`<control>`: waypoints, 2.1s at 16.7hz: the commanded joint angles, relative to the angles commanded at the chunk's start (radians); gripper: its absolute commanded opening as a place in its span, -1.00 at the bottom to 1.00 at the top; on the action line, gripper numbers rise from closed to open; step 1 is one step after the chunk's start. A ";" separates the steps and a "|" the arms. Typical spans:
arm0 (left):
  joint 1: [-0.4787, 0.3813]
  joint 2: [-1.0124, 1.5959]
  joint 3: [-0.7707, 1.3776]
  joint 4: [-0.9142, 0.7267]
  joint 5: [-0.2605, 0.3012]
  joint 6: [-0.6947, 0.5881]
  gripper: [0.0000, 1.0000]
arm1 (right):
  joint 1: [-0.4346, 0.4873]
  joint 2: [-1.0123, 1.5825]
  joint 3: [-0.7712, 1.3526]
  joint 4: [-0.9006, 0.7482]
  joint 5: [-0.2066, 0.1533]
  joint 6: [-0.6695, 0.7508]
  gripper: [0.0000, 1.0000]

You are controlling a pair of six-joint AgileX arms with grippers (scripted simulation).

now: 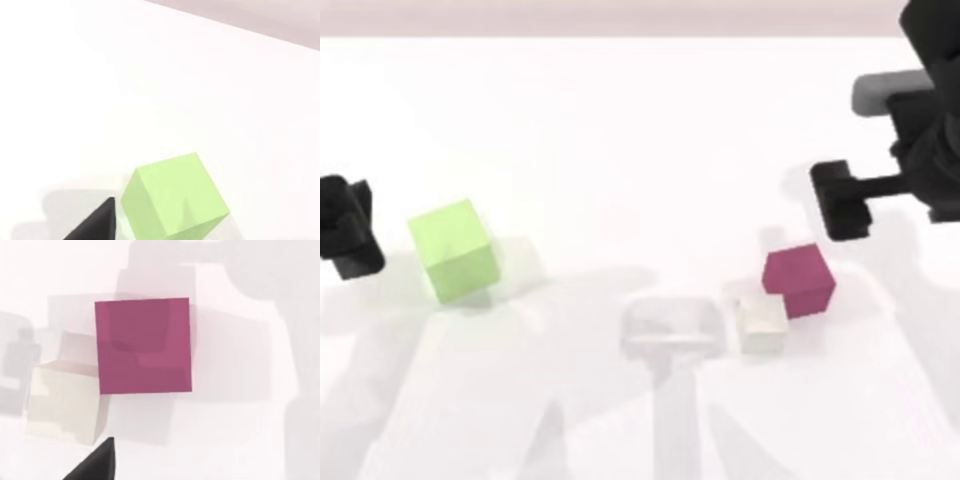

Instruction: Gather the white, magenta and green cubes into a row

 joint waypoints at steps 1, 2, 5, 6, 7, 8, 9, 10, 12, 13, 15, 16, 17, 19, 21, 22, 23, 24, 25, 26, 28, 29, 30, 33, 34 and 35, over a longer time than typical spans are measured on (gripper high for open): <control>0.031 -0.089 -0.091 0.057 0.003 0.047 1.00 | 0.017 0.072 0.059 -0.042 0.000 0.008 1.00; 0.059 -0.172 -0.174 0.113 0.006 0.092 1.00 | 0.033 0.144 0.119 -0.085 0.000 0.016 1.00; 0.132 -0.387 -0.385 0.265 0.015 0.216 1.00 | 0.073 0.310 0.266 -0.182 0.002 0.035 1.00; 0.151 -0.446 -0.440 0.307 0.018 0.250 1.00 | 0.084 0.355 0.306 -0.207 0.002 0.040 1.00; 0.166 -0.498 -0.488 0.343 0.021 0.279 1.00 | 0.093 0.396 0.344 -0.230 0.003 0.045 1.00; 0.179 -0.541 -0.528 0.373 0.023 0.304 1.00 | 0.101 0.428 0.373 -0.247 0.003 0.049 1.00; 0.189 -0.575 -0.558 0.397 0.025 0.324 1.00 | 0.107 0.453 0.396 -0.260 0.004 0.051 1.00; 0.195 -0.598 -0.579 0.415 0.027 0.338 1.00 | 0.111 0.471 0.412 -0.269 0.004 0.053 1.00; 0.199 -0.611 -0.590 0.425 0.027 0.347 1.00 | 0.113 0.481 0.421 -0.275 0.005 0.055 1.00; 0.199 -0.611 -0.590 0.425 0.027 0.347 1.00 | 0.113 0.481 0.421 -0.275 0.005 0.055 1.00; 0.199 -0.611 -0.590 0.425 0.027 0.347 1.00 | 0.113 0.481 0.421 -0.275 0.005 0.055 1.00; 0.199 -0.611 -0.590 0.425 0.027 0.347 1.00 | 0.110 0.487 0.425 -0.277 0.004 0.055 1.00; 0.199 -0.611 -0.590 0.425 0.027 0.347 1.00 | 0.111 0.488 0.423 -0.273 0.005 0.055 1.00; 0.199 -0.611 -0.590 0.425 0.027 0.347 1.00 | 0.112 0.498 0.400 -0.237 0.005 0.054 1.00; 0.199 -0.611 -0.590 0.425 0.027 0.347 1.00 | 0.113 0.519 0.356 -0.172 0.005 0.054 1.00; 0.199 -0.611 -0.590 0.425 0.027 0.347 1.00 | 0.113 0.532 0.330 -0.133 0.005 0.055 1.00; 0.199 -0.611 -0.590 0.425 0.027 0.347 1.00 | 0.114 0.545 0.303 -0.092 0.005 0.056 1.00; 0.199 -0.611 -0.590 0.425 0.027 0.347 1.00 | 0.114 0.558 0.277 -0.052 0.005 0.056 1.00; 0.199 -0.611 -0.590 0.425 0.027 0.347 1.00 | 0.114 0.570 0.254 -0.017 0.005 0.057 1.00; 0.199 -0.611 -0.590 0.425 0.027 0.347 1.00 | 0.115 0.580 0.235 0.012 0.006 0.057 1.00; 0.199 -0.611 -0.590 0.425 0.027 0.347 1.00 | 0.115 0.589 0.217 0.038 0.006 0.058 1.00; 0.199 -0.611 -0.590 0.425 0.027 0.347 1.00 | 0.115 0.589 0.216 0.038 0.006 0.058 1.00; 0.199 -0.611 -0.590 0.425 0.027 0.347 1.00 | 0.115 0.589 0.216 0.038 0.006 0.058 1.00; 0.199 -0.611 -0.590 0.425 0.027 0.347 1.00 | 0.115 0.589 0.216 0.038 0.006 0.058 0.70; 0.199 -0.611 -0.590 0.425 0.027 0.347 1.00 | 0.115 0.589 0.216 0.038 0.006 0.058 0.55; 0.199 -0.611 -0.590 0.425 0.027 0.347 1.00 | 0.115 0.589 0.216 0.038 0.006 0.058 0.40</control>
